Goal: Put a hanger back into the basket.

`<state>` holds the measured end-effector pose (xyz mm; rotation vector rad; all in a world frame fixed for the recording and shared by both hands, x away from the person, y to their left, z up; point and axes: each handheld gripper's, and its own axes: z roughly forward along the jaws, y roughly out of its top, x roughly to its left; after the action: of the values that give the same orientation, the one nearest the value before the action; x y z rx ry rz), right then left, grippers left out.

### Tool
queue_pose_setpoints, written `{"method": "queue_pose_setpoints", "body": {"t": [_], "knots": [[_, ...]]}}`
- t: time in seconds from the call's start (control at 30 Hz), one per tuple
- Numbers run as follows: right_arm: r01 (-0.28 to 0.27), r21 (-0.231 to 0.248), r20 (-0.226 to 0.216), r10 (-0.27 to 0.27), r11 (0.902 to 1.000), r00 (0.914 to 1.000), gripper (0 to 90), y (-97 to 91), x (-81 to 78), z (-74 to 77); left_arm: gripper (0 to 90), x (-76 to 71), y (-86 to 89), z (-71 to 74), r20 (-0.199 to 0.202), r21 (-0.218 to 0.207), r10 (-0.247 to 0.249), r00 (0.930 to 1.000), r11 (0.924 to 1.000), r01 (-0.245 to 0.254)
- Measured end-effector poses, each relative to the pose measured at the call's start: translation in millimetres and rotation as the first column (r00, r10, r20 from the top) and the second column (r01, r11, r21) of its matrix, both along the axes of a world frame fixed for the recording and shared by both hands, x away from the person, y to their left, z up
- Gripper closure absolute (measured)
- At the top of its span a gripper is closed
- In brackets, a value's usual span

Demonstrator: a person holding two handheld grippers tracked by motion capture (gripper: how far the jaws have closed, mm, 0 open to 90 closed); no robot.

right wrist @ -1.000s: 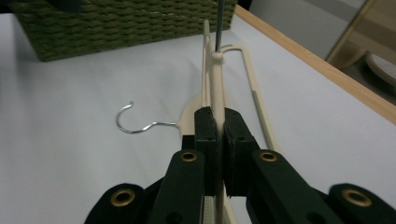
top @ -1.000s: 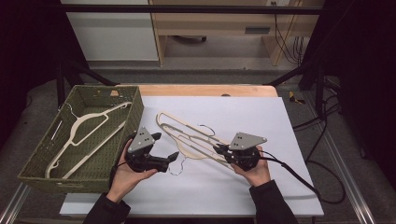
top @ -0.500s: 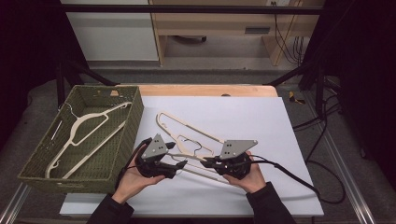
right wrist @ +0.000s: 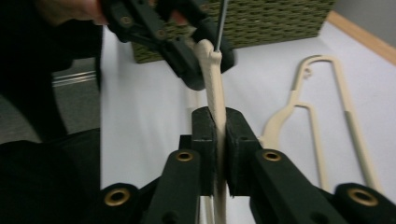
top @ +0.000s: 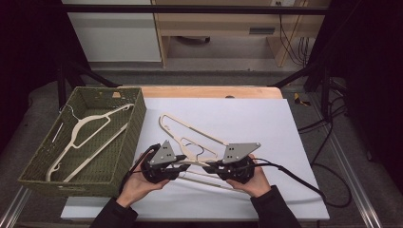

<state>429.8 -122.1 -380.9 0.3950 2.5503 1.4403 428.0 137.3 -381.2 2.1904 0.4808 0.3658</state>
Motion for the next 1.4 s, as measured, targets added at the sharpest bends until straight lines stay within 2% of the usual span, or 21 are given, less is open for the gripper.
{"method": "queue_pose_setpoints", "body": {"t": [0.1,0.27,0.37,0.43,0.5,0.63,0.77,0.93,1.1,1.2,1.27,1.4], "knots": [[0.045,-0.020,0.028,-0.044,0.9988,0.9986,76.7,-1.9,0.8,0.6,76.8,-1.8,-2.4,0.5,-0.020,0.003,-0.019,0.9996,0.9998,0.019],[0.095,-0.028,0.062,-0.093,0.9951,0.9938,67.3,-2.3,2.0,-1.6,80.7,-3.5,-5.0,0.6,-0.054,-0.004,-0.028,0.9982,0.9996,0.028],[0.122,-0.022,0.088,-0.120,0.9923,0.9889,60.0,-2.8,3.1,-2.6,83.8,-5.5,-8.3,0.2,-0.075,-0.021,-0.053,0.9958,0.9985,0.051],[0.131,-0.032,0.101,-0.127,0.9909,0.9868,58.5,-3.7,2.4,-2.3,85.0,-7.8,-10.5,0.4,-0.079,-0.036,-0.065,0.9948,0.9974,0.062],[0.136,-0.022,0.101,-0.133,0.9904,0.9859,53.9,-5.1,1.7,-1.8,86.1,-9.5,-11.2,1.4,-0.082,-0.058,-0.071,0.9940,0.9961,0.067],[0.156,0.005,0.120,-0.155,0.9878,0.9806,43.2,-12.2,-0.1,2.4,86.5,-10.2,-6.7,5.7,-0.068,-0.080,-0.026,0.9974,0.9966,0.020],[0.195,0.054,0.107,-0.200,0.9793,0.9740,32.0,-24.0,-0.8,7.3,86.5,-7.7,3.4,11.4,-0.046,-0.099,0.059,0.9972,0.9931,-0.063],[0.258,0.120,0.069,-0.267,0.9587,0.9612,23.0,-40.1,0.4,9.5,86.4,-5.9,16.8,20.2,-0.037,-0.136,0.140,0.9894,0.9802,-0.144],[0.305,0.167,0.036,-0.315,0.9375,0.9483,19.4,-56.6,-1.0,8.3,86.4,-10.1,28.3,36.3,-0.008,-0.174,0.168,0.9858,0.9705,-0.167],[0.346,0.188,0.017,-0.355,0.9192,0.9346,15.9,-67.3,-3.3,7.1,86.4,-14.3,35.7,48.2,0.013,-0.189,0.178,0.9840,0.9667,-0.172],[0.377,0.208,0.002,-0.385,0.9027,0.9227,14.1,-75.0,-4.8,7.3,86.4,-16.0,41.3,54.7,0.024,-0.197,0.182,0.9829,0.9649,-0.174],[0.413,0.224,-0.011,-0.421,0.8829,0.9070,12.4,-87.5,-6.8,6.6,86.4,-14.3,58.9,71.7,0.038,-0.205,0.201,0.9788,0.9602,-0.190]]}}
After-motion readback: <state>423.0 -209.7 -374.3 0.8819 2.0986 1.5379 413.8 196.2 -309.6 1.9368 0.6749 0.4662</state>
